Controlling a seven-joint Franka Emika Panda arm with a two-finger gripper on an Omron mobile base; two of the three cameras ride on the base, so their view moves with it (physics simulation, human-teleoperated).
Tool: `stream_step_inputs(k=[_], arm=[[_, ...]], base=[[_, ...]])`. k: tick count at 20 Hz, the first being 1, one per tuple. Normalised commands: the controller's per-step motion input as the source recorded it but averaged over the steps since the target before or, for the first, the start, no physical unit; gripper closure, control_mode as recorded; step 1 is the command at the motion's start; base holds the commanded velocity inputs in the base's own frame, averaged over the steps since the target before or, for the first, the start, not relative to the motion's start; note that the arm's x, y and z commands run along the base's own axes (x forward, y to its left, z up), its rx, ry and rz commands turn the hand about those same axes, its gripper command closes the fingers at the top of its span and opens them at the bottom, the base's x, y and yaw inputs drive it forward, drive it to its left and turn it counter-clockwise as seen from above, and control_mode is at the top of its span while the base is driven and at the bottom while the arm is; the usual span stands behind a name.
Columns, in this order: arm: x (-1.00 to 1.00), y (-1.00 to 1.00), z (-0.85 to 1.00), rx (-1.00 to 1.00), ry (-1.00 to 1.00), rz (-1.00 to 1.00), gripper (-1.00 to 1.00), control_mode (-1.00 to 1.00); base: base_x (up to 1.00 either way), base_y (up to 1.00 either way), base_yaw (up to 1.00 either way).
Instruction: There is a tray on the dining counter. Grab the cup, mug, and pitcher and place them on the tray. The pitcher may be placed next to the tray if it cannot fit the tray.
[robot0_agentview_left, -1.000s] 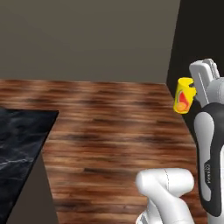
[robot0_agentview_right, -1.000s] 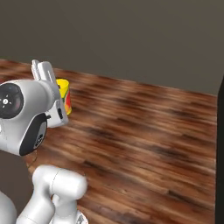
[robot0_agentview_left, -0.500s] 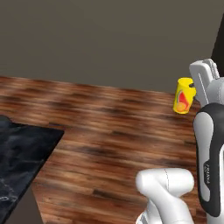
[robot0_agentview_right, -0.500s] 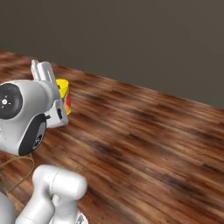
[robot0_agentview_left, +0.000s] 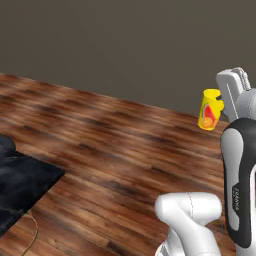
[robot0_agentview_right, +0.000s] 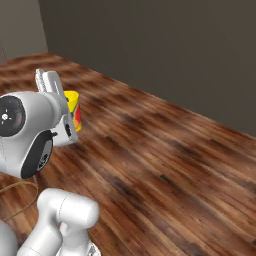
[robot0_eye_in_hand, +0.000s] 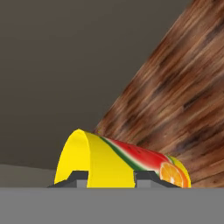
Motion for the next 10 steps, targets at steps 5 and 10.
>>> stream_step_inputs(k=[5, 10], arm=[[0.00, 0.00, 0.00, 0.00, 0.00, 0.00, 1.00, 1.00], [0.00, 0.00, 0.00, 0.00, 0.00, 0.00, 1.00, 1.00]], base=[[0.50, -0.75, 0.46], [0.49, -0.80, 0.52]])
